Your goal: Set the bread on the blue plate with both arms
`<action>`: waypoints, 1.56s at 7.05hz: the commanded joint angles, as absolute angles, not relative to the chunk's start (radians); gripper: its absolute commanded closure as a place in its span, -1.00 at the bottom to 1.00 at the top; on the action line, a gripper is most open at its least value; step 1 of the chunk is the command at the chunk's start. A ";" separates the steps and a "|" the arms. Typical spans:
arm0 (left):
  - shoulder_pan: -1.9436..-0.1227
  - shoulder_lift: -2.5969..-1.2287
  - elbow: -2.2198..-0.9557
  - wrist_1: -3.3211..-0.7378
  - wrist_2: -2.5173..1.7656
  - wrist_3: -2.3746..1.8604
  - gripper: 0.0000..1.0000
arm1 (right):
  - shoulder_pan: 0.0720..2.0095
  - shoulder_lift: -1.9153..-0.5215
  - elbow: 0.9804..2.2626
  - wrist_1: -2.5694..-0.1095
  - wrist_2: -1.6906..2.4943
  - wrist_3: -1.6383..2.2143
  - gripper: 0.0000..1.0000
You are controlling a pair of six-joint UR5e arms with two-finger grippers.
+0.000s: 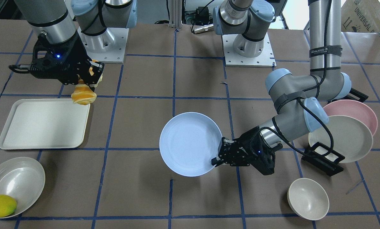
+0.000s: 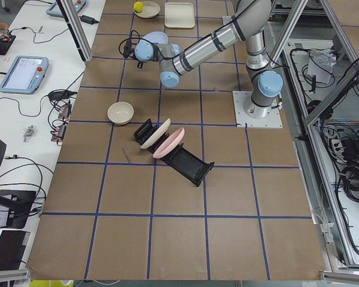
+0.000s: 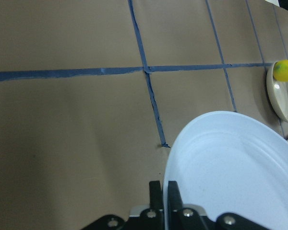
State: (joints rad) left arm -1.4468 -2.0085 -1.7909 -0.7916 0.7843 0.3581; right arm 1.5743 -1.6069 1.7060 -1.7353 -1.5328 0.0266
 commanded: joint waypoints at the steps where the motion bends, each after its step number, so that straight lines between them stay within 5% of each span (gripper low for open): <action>1: -1.485 -2.026 -1.844 -0.671 0.778 0.394 0.96 | 1.577 -1.612 1.761 -1.765 -1.532 0.034 0.76; 6: -1.548 -2.083 -1.971 -0.448 0.793 0.403 0.95 | 1.637 -1.594 1.787 -1.851 -1.534 0.104 0.76; 7: -1.548 -2.095 -1.968 -0.446 0.793 0.403 0.74 | 1.638 -1.594 1.798 -1.865 -1.534 0.121 0.76; 8: -1.548 -2.097 -1.967 -0.448 0.825 0.399 -0.77 | 1.646 -1.592 1.810 -1.881 -1.534 0.130 0.76; 9: -1.548 -2.095 -1.968 -0.456 0.830 0.397 -1.00 | 1.667 -1.585 1.821 -1.920 -1.534 0.155 0.76; 11: -1.548 -2.054 -1.964 -0.477 0.859 0.394 -1.00 | 1.718 -1.548 1.822 -1.976 -1.543 0.219 0.76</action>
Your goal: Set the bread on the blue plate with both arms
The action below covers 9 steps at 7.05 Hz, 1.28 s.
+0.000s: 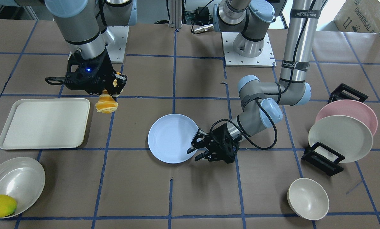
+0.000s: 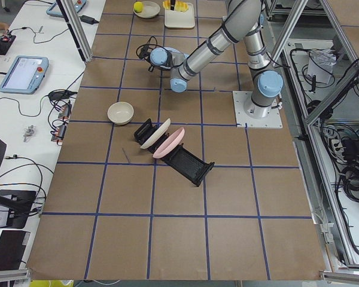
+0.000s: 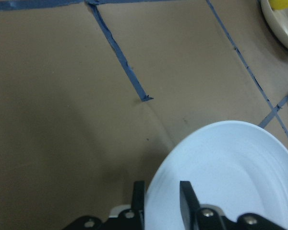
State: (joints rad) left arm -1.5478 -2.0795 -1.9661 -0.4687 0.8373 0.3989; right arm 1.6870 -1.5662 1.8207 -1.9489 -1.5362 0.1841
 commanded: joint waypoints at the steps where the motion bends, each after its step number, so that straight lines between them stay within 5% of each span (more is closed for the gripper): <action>1: -1.530 -2.013 -1.962 -0.492 0.915 0.388 -1.00 | 1.729 -1.540 1.824 -1.976 -1.554 0.260 0.76; 9: -1.365 -1.821 -1.647 -1.300 1.471 0.277 -1.00 | 1.891 -1.313 1.812 -2.226 -1.568 0.434 0.76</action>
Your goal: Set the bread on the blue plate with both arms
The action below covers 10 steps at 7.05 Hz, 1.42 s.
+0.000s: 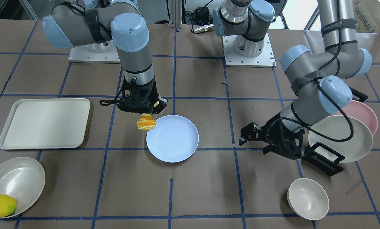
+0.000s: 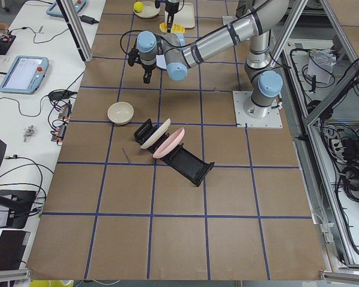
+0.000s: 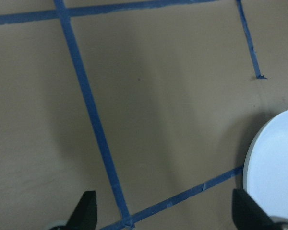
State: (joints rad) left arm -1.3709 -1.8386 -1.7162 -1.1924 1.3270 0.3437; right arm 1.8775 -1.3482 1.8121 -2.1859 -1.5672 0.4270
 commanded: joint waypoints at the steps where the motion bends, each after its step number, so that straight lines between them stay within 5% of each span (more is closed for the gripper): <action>1: -1.365 -1.807 -1.611 -1.365 1.480 0.269 -1.00 | 1.904 -1.236 1.809 -2.338 -1.571 0.442 0.76; 4: -1.383 -1.834 -1.433 -1.569 1.514 0.151 -1.00 | 1.916 -1.151 1.798 -2.401 -1.572 0.465 0.76; 5: -1.414 -1.835 -1.405 -1.575 1.511 0.105 -1.00 | 1.925 -1.146 1.804 -2.399 -1.583 0.465 0.49; 6: -1.467 -1.813 -1.399 -1.574 1.511 0.033 -1.00 | 1.937 -1.146 1.813 -2.401 -1.630 0.454 -0.47; 7: -1.511 -1.824 -1.407 -1.574 1.508 -0.009 -1.00 | 1.954 -1.146 1.813 -2.402 -1.640 0.462 -0.99; 10: -1.523 -1.832 -1.463 -1.542 1.482 -0.009 -1.00 | 1.957 -1.146 1.806 -2.401 -1.640 0.462 -1.00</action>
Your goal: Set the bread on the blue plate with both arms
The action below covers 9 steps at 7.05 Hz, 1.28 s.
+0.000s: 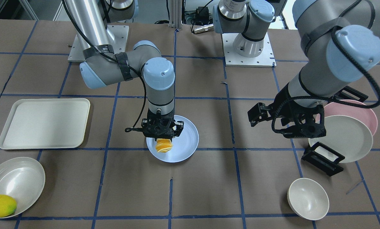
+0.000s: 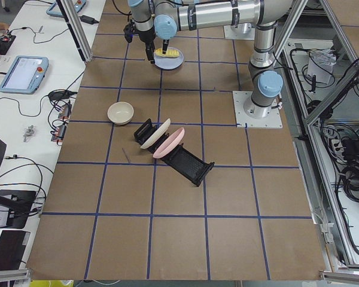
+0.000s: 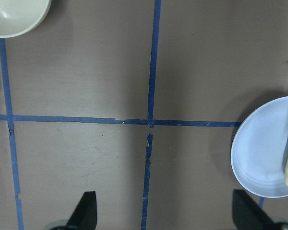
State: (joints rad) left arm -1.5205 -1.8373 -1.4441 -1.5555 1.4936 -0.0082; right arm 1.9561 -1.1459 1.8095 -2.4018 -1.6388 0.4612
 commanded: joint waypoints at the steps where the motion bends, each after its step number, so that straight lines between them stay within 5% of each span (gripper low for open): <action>1: -1.523 -1.812 -1.465 -1.542 1.480 -0.003 -1.00 | 1.957 -1.146 1.809 -2.402 -1.640 0.462 -1.00; 4: -1.523 -1.757 -1.480 -1.545 1.492 -0.006 -1.00 | 1.932 -1.158 1.806 -2.536 -1.631 0.418 -1.00; 9: -1.511 -1.711 -1.526 -1.451 1.496 -0.011 -1.00 | 1.715 -1.421 1.804 -2.234 -1.628 0.047 -1.00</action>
